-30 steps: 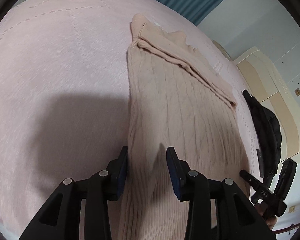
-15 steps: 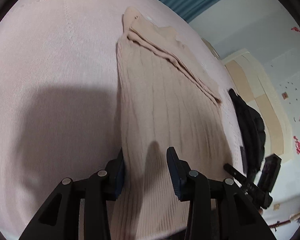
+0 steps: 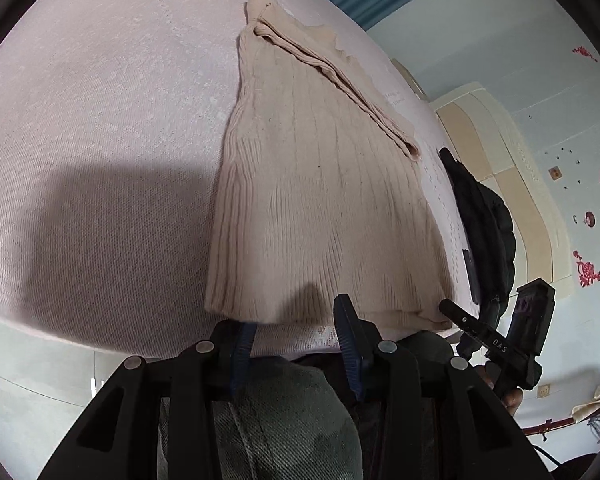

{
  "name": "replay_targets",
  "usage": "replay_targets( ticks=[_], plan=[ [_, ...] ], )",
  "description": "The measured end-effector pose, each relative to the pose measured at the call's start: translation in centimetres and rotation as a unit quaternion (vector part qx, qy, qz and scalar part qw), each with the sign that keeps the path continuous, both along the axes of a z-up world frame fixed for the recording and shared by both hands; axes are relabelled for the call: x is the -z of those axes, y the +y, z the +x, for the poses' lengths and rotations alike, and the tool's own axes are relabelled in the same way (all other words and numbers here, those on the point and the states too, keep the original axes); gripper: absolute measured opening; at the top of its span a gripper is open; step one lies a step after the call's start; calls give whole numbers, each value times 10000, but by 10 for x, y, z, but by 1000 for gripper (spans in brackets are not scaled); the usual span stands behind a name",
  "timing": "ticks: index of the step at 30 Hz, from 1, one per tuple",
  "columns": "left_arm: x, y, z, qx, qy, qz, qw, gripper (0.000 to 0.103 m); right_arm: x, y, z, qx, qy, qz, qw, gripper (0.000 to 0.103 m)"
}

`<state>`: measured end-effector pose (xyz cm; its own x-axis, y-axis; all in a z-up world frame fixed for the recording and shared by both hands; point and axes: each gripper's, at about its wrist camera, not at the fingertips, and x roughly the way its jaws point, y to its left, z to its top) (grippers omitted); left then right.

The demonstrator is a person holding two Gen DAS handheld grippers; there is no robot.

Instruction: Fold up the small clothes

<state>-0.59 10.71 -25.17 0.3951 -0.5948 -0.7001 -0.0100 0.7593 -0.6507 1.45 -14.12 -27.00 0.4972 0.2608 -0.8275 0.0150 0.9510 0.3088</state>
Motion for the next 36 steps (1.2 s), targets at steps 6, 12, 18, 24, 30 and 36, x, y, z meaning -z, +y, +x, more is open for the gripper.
replay_targets(
  ticks=[6,12,18,24,30,36],
  plan=[
    [0,5,4,-229,-47,83,9997,33,2,2,3,52,62,62,9999,44],
    [-7,11,9,-615,-182,521,9966,29,1,5,6,13,110,22,9999,39],
    [-7,22,14,-852,-164,424,9953,28,2,10,7,-9,147,-76,9999,39],
    [-5,11,12,-588,-124,497,9970,20,3,10,5,-26,172,-56,9998,39],
    [-6,17,12,-624,-100,491,9968,8,3,10,10,-76,198,-127,9997,13],
    [-20,26,10,-795,-217,367,9959,7,-3,2,10,121,141,112,9998,10]
  ],
)
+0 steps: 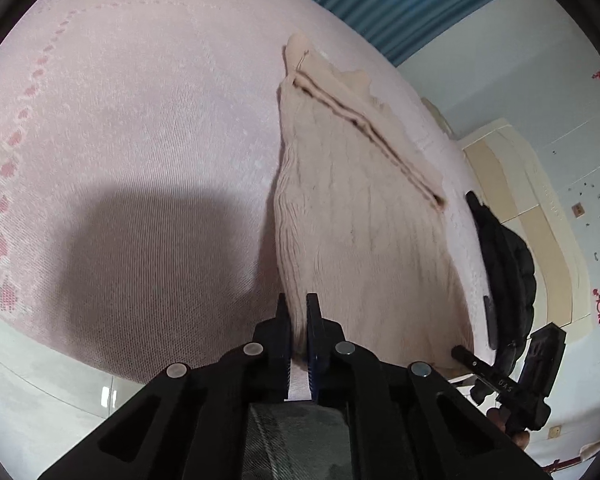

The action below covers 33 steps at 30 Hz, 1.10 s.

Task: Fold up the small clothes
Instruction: 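Lift the hem with both grippers and fold it toward the collar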

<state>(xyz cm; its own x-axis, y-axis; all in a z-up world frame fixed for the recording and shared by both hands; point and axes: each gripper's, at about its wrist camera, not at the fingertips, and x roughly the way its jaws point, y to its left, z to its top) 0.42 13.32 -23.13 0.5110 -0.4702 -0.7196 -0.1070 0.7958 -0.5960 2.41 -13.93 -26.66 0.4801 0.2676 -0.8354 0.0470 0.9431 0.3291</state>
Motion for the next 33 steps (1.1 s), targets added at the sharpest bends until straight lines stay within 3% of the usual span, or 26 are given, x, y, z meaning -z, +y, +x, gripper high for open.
replay_targets(
  ticks=[3,8,13,19,27,33],
  plan=[
    [-12,-2,0,-6,-71,133,9999,7,-12,-1,-3,72,-158,21,9998,10],
    [-36,-9,6,-19,-101,676,9977,7,-38,-3,-5,152,-415,91,9990,10],
    [-65,-22,12,71,-301,1324,9907,7,-62,0,-4,166,-626,47,9979,9],
    [-88,-34,15,110,-423,1834,9821,7,-80,-1,-2,240,-730,67,9970,9],
    [-107,-42,18,104,-507,1880,9808,7,-91,-3,1,309,-793,82,9963,9],
    [-114,-32,22,-75,-659,1604,9848,7,-105,-2,7,364,-929,108,9950,9]
  ],
)
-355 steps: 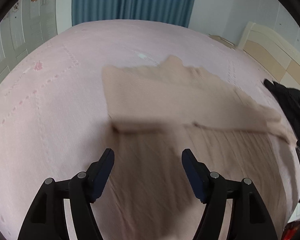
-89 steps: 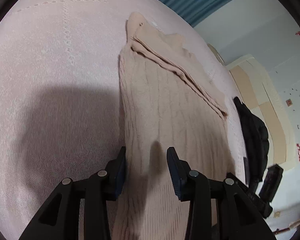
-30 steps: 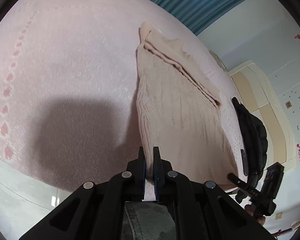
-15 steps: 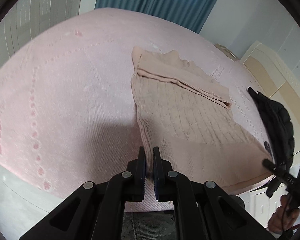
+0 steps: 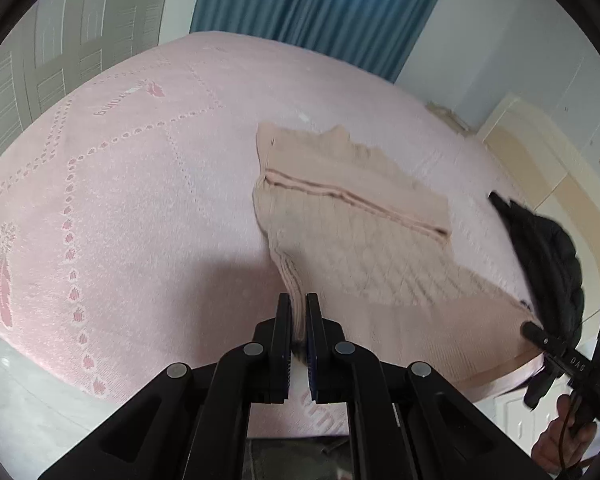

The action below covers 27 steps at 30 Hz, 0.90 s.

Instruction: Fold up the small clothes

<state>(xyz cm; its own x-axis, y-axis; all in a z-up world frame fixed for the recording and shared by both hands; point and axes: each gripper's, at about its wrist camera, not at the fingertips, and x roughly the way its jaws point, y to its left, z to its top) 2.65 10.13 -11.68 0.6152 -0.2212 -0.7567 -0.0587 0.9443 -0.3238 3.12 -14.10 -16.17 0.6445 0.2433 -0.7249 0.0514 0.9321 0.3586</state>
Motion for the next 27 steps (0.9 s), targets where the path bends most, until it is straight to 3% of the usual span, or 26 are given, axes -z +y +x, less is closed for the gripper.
replay_targets(
  ticks=[8,17,27],
  plan=[
    [-13,5,13,-63,-165,-40,9998,7,-23,10,14,27,-127,-312,9994,9],
    [-30,2,33,-56,-321,18,9995,7,-39,10,29,46,-224,-333,9992,9],
    [-35,12,74,-330,-258,-260,9988,7,-48,-3,65,174,-198,123,9996,9]
  ],
)
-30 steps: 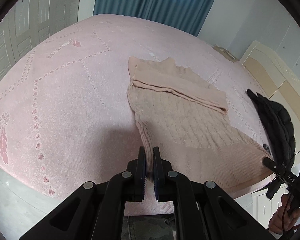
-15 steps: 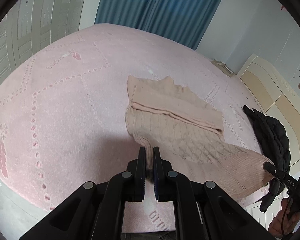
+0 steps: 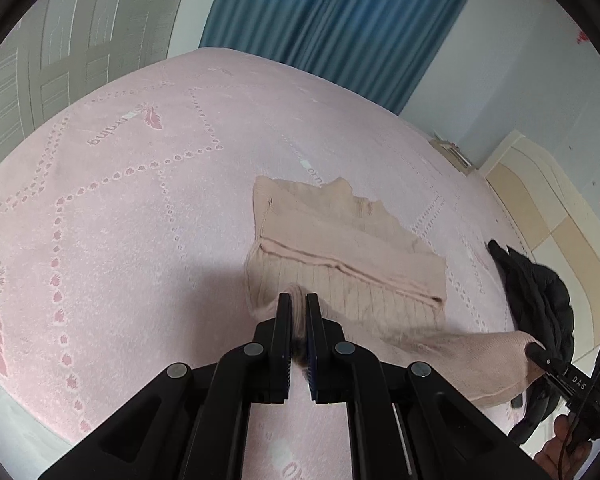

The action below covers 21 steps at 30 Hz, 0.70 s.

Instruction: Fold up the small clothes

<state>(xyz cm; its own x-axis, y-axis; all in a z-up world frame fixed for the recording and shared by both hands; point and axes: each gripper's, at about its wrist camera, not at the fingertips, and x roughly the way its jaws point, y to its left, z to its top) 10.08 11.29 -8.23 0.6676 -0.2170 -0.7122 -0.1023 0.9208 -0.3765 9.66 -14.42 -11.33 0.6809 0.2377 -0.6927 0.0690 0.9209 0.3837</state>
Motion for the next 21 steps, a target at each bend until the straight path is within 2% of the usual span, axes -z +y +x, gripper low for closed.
replay_targets(
  ticks=[6,11,16,21],
  plan=[
    [2,4,41,-163,11,-147,9998,7,-4,-8,43,60,-79,284,9995,9],
    [14,4,92,-220,113,-112,9996,7,1,-13,87,111,-134,614,9980,9],
    [33,2,146,-243,260,-232,9991,7,18,-19,140,254,-105,913,9954,9],
    [56,-8,204,-172,353,-103,9992,7,45,-27,196,421,66,1028,9938,9]
  ],
)
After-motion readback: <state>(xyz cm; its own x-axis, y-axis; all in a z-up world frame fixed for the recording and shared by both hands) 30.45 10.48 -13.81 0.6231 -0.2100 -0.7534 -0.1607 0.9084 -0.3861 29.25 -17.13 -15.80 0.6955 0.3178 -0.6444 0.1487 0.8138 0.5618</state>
